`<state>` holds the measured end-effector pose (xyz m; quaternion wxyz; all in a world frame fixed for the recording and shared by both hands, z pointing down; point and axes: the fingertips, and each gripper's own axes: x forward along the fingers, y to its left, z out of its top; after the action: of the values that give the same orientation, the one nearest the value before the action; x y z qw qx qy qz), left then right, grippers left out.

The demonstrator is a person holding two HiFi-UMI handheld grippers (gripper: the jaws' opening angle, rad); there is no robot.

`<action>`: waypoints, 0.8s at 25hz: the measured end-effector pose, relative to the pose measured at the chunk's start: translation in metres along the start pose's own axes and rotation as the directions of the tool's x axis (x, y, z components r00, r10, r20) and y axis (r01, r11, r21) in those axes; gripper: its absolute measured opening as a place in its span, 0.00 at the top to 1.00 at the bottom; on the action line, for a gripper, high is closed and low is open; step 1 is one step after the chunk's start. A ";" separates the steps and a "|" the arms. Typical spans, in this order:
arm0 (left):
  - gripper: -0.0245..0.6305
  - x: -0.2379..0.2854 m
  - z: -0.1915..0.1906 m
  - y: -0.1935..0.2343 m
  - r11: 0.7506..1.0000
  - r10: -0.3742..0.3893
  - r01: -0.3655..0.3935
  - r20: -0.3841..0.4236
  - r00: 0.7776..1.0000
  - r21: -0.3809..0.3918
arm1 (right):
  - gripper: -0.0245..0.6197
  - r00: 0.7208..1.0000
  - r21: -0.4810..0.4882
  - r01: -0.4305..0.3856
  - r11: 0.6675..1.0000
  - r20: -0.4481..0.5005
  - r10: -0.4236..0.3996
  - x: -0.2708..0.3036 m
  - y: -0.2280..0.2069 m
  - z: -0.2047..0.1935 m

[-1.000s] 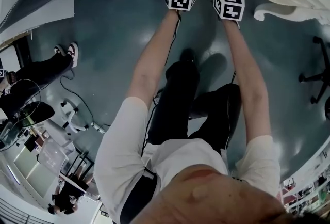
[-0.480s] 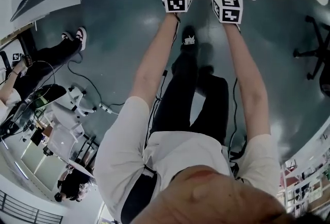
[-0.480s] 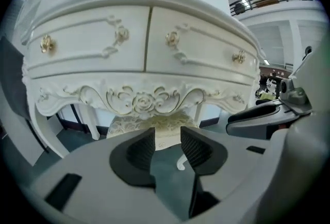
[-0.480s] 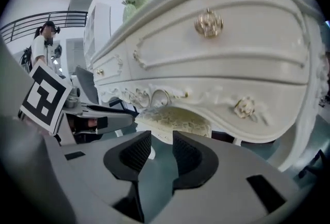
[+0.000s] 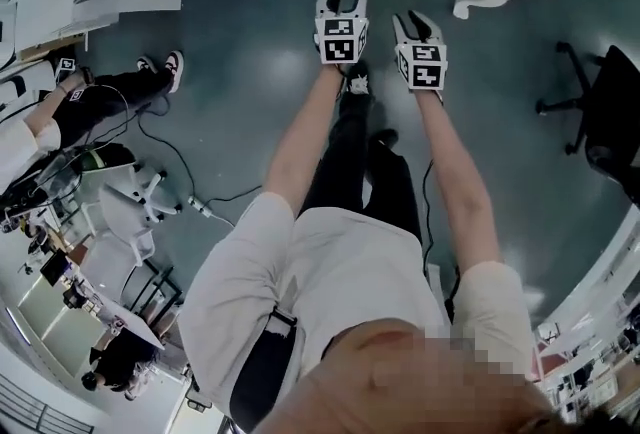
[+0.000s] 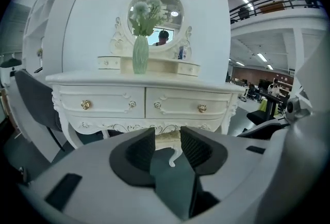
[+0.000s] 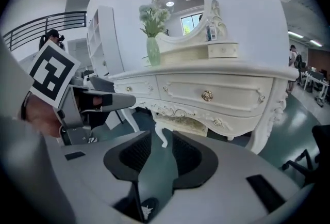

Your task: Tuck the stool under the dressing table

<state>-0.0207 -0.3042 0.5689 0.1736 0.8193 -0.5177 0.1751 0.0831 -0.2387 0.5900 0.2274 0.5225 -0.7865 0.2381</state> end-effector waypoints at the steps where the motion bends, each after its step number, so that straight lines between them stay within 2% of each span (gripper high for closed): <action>1: 0.71 -0.014 0.004 -0.002 1.000 -0.001 0.001 -0.006 1.000 -0.007 | 0.73 1.000 0.010 0.001 1.000 -0.006 -0.001 -0.012 0.005 0.002; 9: 0.71 -0.098 0.035 -0.012 1.000 -0.014 0.013 -0.059 0.998 -0.011 | 0.73 0.999 0.105 0.021 0.994 0.047 -0.026 -0.080 0.042 0.042; 11: 0.71 -0.120 0.038 -0.022 0.999 -0.032 0.032 -0.076 0.997 -0.001 | 0.73 0.998 0.107 0.025 0.994 0.051 -0.030 -0.097 0.056 0.050; 15: 0.71 -0.158 0.037 -0.028 0.998 -0.052 0.050 -0.110 0.993 -0.027 | 0.73 0.998 0.098 0.010 0.995 0.059 -0.016 -0.118 0.084 0.064; 18: 0.71 -0.182 0.044 -0.028 0.998 -0.064 0.065 -0.122 0.990 0.005 | 0.73 0.997 0.134 0.008 0.991 0.081 -0.019 -0.133 0.096 0.077; 20: 0.71 -0.201 0.048 -0.022 0.998 -0.058 0.058 -0.126 0.990 -0.004 | 0.73 0.995 0.153 0.015 0.988 0.092 -0.030 -0.147 0.103 0.081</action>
<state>-0.0763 -0.1590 0.4309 0.2112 0.8213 -0.4817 0.2212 0.0299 -0.1487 0.4230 0.1523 0.5578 -0.7700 0.2697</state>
